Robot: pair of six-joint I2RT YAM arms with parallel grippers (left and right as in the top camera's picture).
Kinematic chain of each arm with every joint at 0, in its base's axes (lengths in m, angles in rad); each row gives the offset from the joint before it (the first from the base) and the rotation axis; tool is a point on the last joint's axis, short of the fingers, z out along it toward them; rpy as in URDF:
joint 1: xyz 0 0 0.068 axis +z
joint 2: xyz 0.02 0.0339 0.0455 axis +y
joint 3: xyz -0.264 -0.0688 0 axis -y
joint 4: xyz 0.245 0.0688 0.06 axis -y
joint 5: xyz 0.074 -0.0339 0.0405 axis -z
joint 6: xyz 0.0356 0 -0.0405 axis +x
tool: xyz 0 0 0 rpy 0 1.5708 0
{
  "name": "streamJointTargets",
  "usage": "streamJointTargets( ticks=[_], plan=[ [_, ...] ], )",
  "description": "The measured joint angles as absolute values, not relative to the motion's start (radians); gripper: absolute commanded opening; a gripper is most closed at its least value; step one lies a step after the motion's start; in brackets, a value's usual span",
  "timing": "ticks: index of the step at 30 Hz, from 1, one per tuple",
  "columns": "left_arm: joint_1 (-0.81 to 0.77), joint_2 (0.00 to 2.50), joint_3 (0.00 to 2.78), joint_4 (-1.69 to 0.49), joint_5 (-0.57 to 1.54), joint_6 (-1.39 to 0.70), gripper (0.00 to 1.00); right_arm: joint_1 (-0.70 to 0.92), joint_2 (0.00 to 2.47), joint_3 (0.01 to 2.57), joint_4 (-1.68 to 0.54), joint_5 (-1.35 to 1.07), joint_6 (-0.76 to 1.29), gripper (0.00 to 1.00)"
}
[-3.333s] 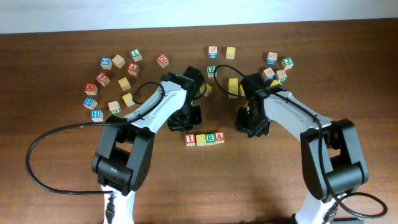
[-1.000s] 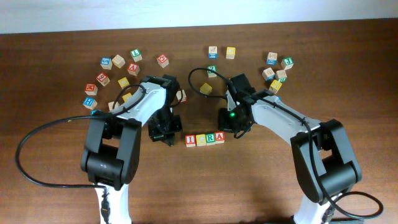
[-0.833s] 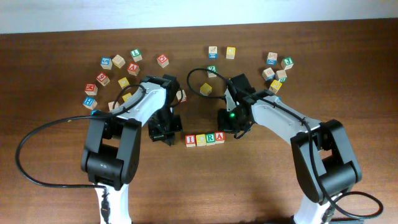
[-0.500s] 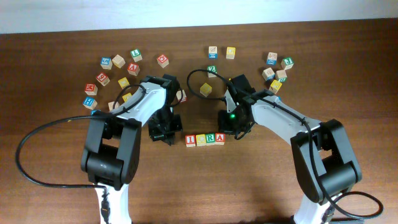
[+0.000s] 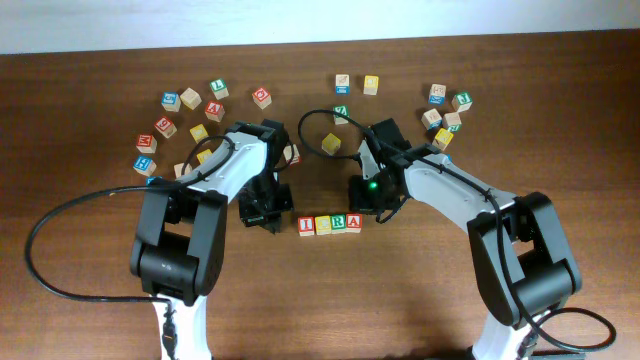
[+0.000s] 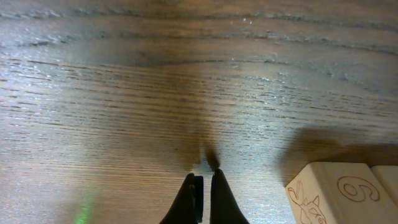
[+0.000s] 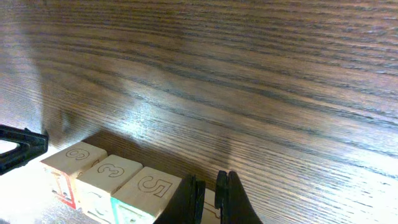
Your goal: Spell out ICRA
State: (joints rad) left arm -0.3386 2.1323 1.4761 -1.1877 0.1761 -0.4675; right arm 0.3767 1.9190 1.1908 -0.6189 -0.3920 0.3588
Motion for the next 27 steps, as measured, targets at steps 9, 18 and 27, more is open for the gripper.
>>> streamJointTargets(
  ticks=[9, 18, 27],
  plan=[
    [-0.339, 2.132, 1.476, -1.180, 0.176, -0.467, 0.00, 0.265, 1.919, 1.225, -0.706, -0.364, 0.389, 0.04],
    [-0.374, 2.132, 1.476, -1.146, 0.200, -0.467, 0.00, 0.345, 1.927, 1.228, -0.801, -0.357, 0.430, 0.05],
    [-0.414, 2.132, 1.476, -1.130, 0.218, -0.467, 0.00, 0.348, 1.931, 1.228, -0.789, -0.350, 0.446, 0.04]
  ],
)
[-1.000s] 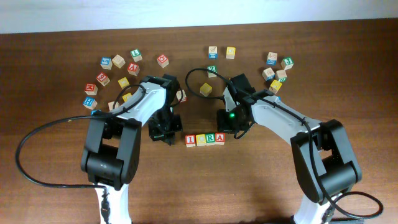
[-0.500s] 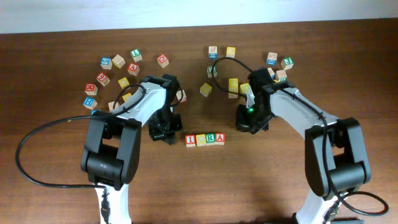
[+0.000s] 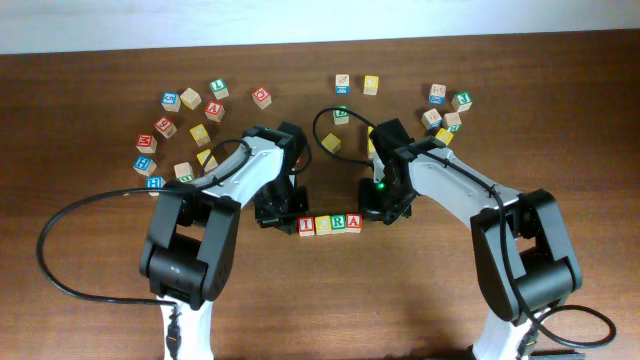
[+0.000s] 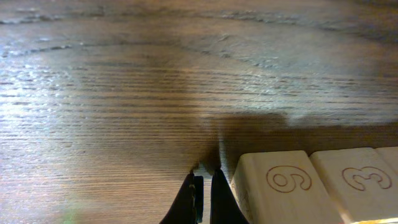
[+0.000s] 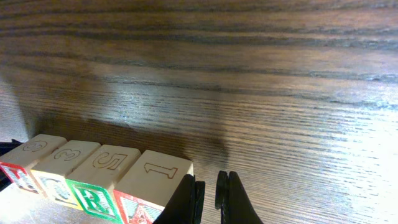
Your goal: Spell out ICRA
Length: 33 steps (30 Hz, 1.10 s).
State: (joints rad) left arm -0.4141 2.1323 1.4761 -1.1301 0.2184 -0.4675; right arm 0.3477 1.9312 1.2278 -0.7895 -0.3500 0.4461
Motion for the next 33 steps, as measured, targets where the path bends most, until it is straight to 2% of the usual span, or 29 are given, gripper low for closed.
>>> streamJointTargets(
  ticks=[19, 33],
  plan=[
    [-0.421, 2.132, 1.476, -1.095, 0.254, -0.467, 0.00, 0.348, 1.931, 1.228, -0.776, -0.385, 0.452, 0.04],
    [-0.421, 2.132, 1.476, -1.076, 0.255, -0.433, 0.00, 0.347, 1.931, 1.228, -0.790, -0.384, 0.543, 0.04]
  ],
)
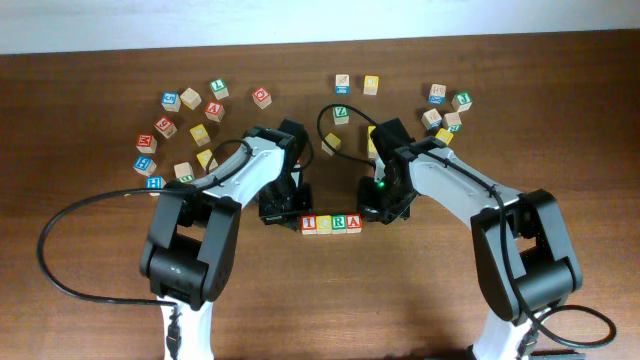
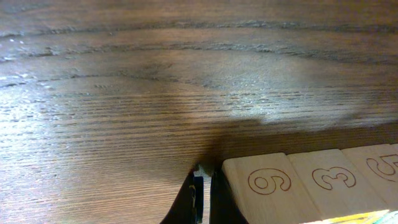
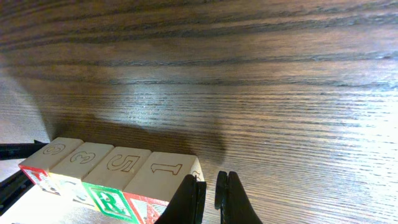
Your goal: Spell out ICRA
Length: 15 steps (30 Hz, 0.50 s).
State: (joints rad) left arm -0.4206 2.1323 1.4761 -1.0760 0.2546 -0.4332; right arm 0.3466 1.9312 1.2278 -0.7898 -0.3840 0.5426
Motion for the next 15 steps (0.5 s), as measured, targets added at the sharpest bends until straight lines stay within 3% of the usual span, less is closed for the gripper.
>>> streamJointTargets(
  ticks=[15],
  plan=[
    [-0.419, 2.132, 1.476, -1.079, 0.255, -0.430, 0.00, 0.344, 1.931, 1.227, -0.775, -0.378, 0.542, 0.04]
  ],
)
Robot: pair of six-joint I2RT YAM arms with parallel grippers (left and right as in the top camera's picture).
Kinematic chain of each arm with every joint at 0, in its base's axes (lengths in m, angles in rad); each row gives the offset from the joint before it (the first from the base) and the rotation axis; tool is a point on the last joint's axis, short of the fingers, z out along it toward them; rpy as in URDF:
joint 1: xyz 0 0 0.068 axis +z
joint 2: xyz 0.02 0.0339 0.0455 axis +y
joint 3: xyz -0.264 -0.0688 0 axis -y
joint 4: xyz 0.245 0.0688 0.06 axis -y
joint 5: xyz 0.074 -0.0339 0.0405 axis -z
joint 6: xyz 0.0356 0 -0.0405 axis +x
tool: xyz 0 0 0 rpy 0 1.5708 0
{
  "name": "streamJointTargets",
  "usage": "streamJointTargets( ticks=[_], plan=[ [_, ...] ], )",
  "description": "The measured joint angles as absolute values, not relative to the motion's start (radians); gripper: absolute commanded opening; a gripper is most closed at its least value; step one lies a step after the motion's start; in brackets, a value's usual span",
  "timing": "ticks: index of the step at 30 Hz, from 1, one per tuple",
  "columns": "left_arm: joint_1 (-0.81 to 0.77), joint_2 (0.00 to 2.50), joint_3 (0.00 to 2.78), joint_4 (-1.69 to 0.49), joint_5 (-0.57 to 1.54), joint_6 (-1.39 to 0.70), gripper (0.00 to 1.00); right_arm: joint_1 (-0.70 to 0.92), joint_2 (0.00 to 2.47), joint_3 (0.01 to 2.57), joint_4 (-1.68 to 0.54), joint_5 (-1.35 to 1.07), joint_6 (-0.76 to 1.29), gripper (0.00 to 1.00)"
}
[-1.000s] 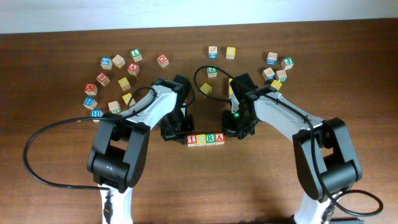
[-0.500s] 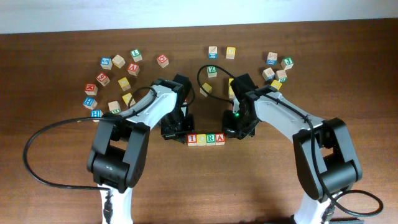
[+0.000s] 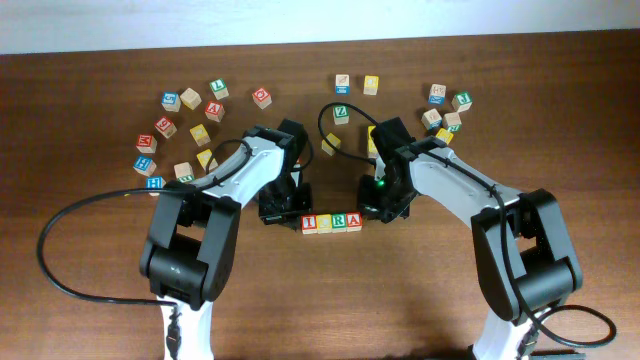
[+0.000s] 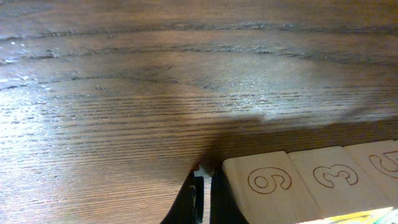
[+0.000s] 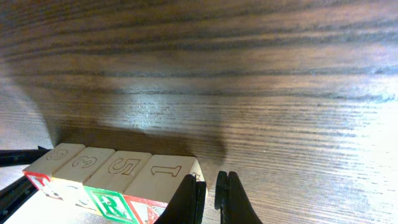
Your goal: Spell out ICRA
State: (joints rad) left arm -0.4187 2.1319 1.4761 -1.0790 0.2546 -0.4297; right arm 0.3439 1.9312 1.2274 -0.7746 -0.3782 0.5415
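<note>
Four wooden blocks stand in a tight row [image 3: 331, 223] at the table's middle, their front faces reading I, C, R, A. In the left wrist view their tops show a 6 [image 4: 268, 180] and a 3 [image 4: 336, 175]. My left gripper [image 4: 203, 186] is shut and empty, its tip touching the left side of the 6 block; overhead it sits at the row's left end [image 3: 293, 220]. My right gripper [image 5: 209, 186] is shut and empty beside the block topped with 1 [image 5: 163, 171], at the row's right end [image 3: 368, 218].
Several loose letter blocks lie along the back: a cluster at the left [image 3: 190, 115], two at the top middle [image 3: 356, 84], a group at the right [image 3: 445, 108]. A yellow block [image 3: 331, 143] sits between the arms. Cables loop over the table [image 3: 60, 215].
The right wrist has tilted very slightly. The row and both shut grippers stand where they were.
Both grippers were shut, the left a short way from the row's left end and the right over its right end. Then each stood close against an end block. The row now sits pressed together, a touch further right, between the two tips.
</note>
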Motion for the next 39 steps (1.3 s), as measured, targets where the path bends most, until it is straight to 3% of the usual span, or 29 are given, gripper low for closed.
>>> streamJointTargets(
  ticks=[5, 12, 14, 18, 22, 28, 32, 37, 39],
  plan=[
    [-0.419, 2.132, 1.476, -1.080, 0.253, -0.429, 0.02, 0.344, 1.931, 1.228, -0.782, -0.385, 0.542, 0.04],
    [-0.416, 2.130, 1.478, -1.109, 0.204, -0.425, 0.30, 0.340, 1.931, 1.227, -0.785, -0.378, 0.543, 0.23],
    [-0.415, 2.130, 1.478, -1.114, 0.185, -0.424, 0.31, 0.339, 1.931, 1.227, -0.785, -0.366, 0.543, 0.27],
    [-0.414, 2.128, 1.478, -1.114, 0.171, -0.425, 0.28, 0.339, 1.931, 1.227, -0.785, -0.348, 0.543, 0.29],
    [-0.389, 2.128, 1.478, -1.116, 0.175, -0.422, 0.16, 0.341, 1.931, 1.227, -0.794, -0.350, 0.555, 0.24],
    [-0.374, 2.128, 1.478, -1.116, 0.175, -0.419, 0.17, 0.341, 1.931, 1.227, -0.811, -0.350, 0.585, 0.22],
    [-0.374, 2.128, 1.478, -1.116, 0.174, -0.419, 0.15, 0.341, 1.931, 1.227, -0.820, -0.358, 0.600, 0.09],
    [-0.374, 2.128, 1.478, -1.117, 0.171, -0.419, 0.11, 0.341, 1.931, 1.227, -0.823, -0.382, 0.603, 0.08],
    [-0.374, 2.128, 1.478, -1.117, 0.168, -0.419, 0.04, 0.341, 1.931, 1.227, -0.823, -0.395, 0.602, 0.07]
  ],
)
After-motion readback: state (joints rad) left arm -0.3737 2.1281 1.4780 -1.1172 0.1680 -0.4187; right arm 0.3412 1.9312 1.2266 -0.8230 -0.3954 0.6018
